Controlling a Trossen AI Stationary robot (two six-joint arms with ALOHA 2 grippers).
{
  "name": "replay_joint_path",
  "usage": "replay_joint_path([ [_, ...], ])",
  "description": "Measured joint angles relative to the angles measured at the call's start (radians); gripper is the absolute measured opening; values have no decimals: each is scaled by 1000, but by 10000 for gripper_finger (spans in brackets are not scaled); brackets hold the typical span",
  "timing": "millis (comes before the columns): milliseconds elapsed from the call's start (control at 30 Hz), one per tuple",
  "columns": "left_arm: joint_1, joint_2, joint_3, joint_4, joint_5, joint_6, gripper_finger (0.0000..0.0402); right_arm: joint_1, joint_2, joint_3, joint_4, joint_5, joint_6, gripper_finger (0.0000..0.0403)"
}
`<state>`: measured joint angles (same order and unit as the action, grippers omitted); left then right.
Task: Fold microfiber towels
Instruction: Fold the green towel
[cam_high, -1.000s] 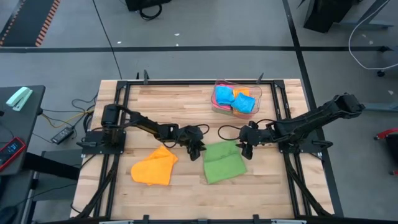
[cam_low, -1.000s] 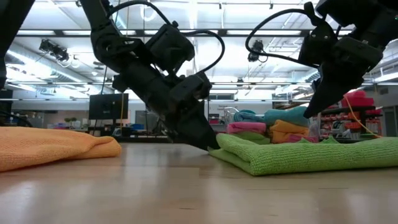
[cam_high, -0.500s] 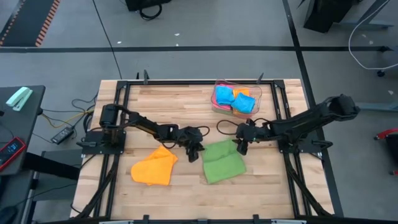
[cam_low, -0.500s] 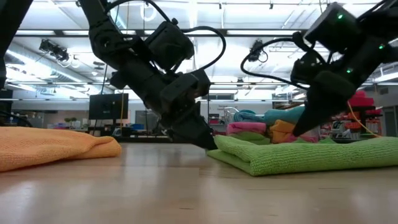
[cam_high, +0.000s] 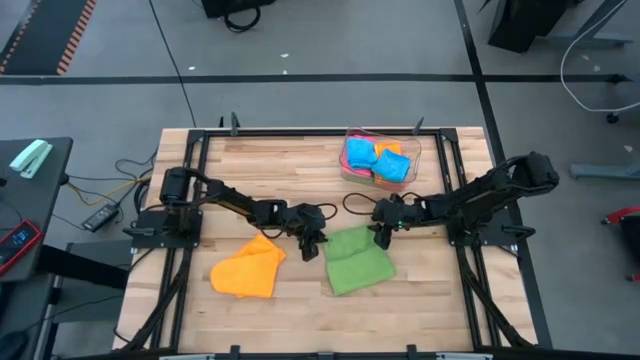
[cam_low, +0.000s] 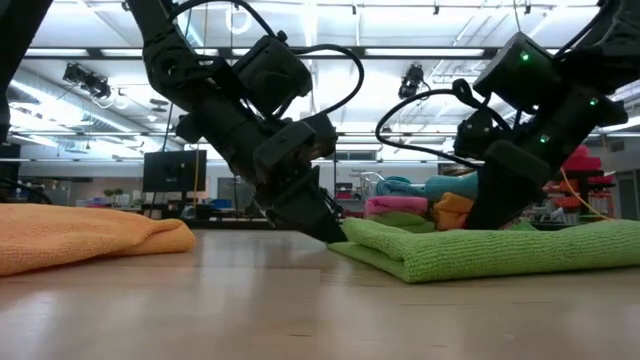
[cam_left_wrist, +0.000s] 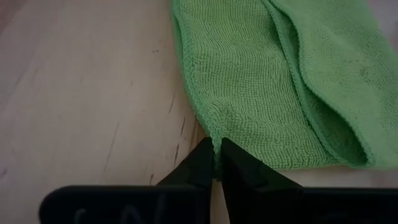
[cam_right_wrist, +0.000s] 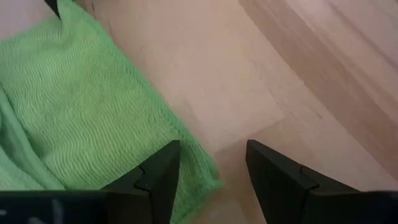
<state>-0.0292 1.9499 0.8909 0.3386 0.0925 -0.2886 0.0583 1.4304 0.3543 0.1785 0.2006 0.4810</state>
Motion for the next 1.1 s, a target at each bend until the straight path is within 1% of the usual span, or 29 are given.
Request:
replay_joint_path([
  [100, 0, 0, 0, -1, -1, -1, 19, 13, 7, 0, -3, 4, 31, 167],
  [233, 0, 0, 0, -2, -2, -3, 12, 40, 5, 0, -26, -3, 54, 106],
  [367, 3, 0, 0, -2, -1, -3, 28, 62, 4, 0, -40, -18, 60, 45],
  [467, 13, 0, 0, -2, 1, -13, 36, 78, 4, 6, -49, -38, 57, 14],
  [567, 22, 0, 0, 9, -2, 3, 28, 86, -13, 23, -66, -65, 28, 8],
  [667, 35, -21, 1, 12, -5, 42, 12, 89, -60, 43, -148, -74, -17, 6],
  [800, 43, -91, 2, -18, 5, 134, 12, 88, -126, 65, -213, -50, -61, 5],
  [967, 42, -171, 4, -47, 10, 238, 33, 102, -192, 64, -260, -7, -94, 4],
  [1100, 30, -181, 5, -61, 9, 281, 24, 125, -238, 65, -257, 32, -116, 3],
])
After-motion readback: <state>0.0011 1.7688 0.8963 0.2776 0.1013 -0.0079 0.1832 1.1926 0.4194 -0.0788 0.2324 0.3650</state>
